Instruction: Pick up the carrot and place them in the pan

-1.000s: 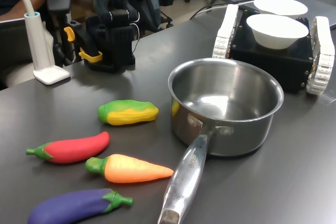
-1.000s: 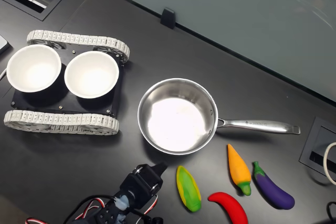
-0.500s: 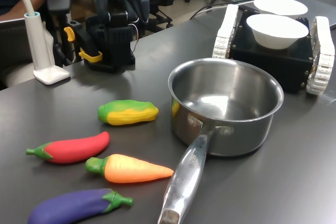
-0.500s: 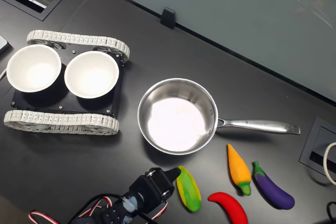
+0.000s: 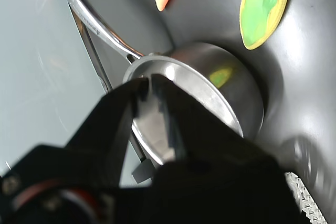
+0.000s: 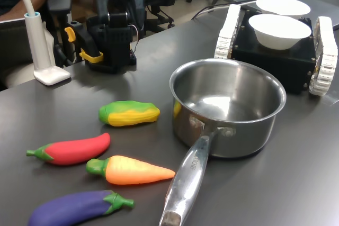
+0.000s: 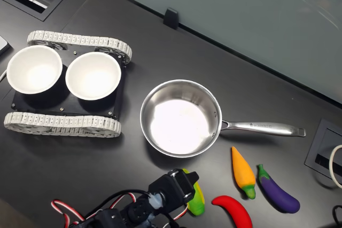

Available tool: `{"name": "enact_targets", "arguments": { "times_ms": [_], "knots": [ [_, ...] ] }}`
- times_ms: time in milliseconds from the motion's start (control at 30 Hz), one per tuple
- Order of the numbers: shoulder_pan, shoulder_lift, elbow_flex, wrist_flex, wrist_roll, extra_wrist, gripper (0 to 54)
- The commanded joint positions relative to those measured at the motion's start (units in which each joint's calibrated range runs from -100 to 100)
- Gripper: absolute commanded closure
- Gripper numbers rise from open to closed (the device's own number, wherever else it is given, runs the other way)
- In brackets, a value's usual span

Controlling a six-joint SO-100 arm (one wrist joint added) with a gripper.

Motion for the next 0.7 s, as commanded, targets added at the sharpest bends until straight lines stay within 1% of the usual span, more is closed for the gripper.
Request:
{"name": "enact_targets", "arguments": {
  "times_ms": [0, 133, 267, 433, 667],
  "knots": [
    [2.01, 4.07, -5.39, -4.02, -0.78, 0.33, 53.1],
    [2.24, 7.62, -6.66, -5.30, -0.88, 0.25, 51.4],
    [2.36, 10.57, -7.29, -7.10, -0.93, 0.17, 47.7],
    [2.70, 14.28, -8.57, -9.31, -1.22, 0.17, 39.7],
    [3.05, 17.99, -10.47, -10.85, -1.66, 0.17, 32.1]
  ]
}}
